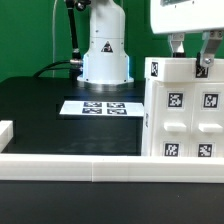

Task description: Assemble cabinet

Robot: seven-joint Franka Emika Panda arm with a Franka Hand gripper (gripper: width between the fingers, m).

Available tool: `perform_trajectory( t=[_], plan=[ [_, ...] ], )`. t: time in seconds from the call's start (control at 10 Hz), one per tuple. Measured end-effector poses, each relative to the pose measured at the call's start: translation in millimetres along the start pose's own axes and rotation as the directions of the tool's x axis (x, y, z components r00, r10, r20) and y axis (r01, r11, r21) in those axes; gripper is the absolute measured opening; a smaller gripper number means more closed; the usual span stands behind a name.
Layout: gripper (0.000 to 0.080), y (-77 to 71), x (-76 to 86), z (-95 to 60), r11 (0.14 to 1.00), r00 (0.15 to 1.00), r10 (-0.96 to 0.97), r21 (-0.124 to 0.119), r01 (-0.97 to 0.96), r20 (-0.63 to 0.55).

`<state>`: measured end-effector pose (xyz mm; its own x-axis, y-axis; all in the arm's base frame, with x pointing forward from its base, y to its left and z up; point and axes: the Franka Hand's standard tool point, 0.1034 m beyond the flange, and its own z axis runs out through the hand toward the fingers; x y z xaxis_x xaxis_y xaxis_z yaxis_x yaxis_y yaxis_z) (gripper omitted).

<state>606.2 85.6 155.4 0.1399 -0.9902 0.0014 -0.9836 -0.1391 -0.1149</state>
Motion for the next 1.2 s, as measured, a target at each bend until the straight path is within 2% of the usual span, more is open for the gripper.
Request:
perform_trajectory(
  t=[0.3, 0.5, 0.7, 0.9, 1.1, 1.2],
  plan=[
    [0.0555, 0.4, -0.3, -0.1, 0.958, 0.958, 0.286, -0.007, -0.286, 0.023],
    [0.0555, 2.9, 1.2, 0.1, 0.896, 0.896, 0.443, -0.029, -0.442, 0.033],
    [0.0555, 3.2, 1.2, 0.0, 0.869, 0.867, 0.495, -0.038, -0.494, 0.051],
    [0.0555, 3.6, 0.1, 1.1, 0.89, 0.888, 0.456, -0.039, -0.455, 0.055],
    [0.0754, 3.6, -1.6, 1.4, 0.892, 0.89, 0.452, -0.04, -0.451, 0.059],
    [0.0786, 3.6, -2.0, 1.5, 0.894, 0.892, 0.449, -0.04, -0.447, 0.059]
  ],
)
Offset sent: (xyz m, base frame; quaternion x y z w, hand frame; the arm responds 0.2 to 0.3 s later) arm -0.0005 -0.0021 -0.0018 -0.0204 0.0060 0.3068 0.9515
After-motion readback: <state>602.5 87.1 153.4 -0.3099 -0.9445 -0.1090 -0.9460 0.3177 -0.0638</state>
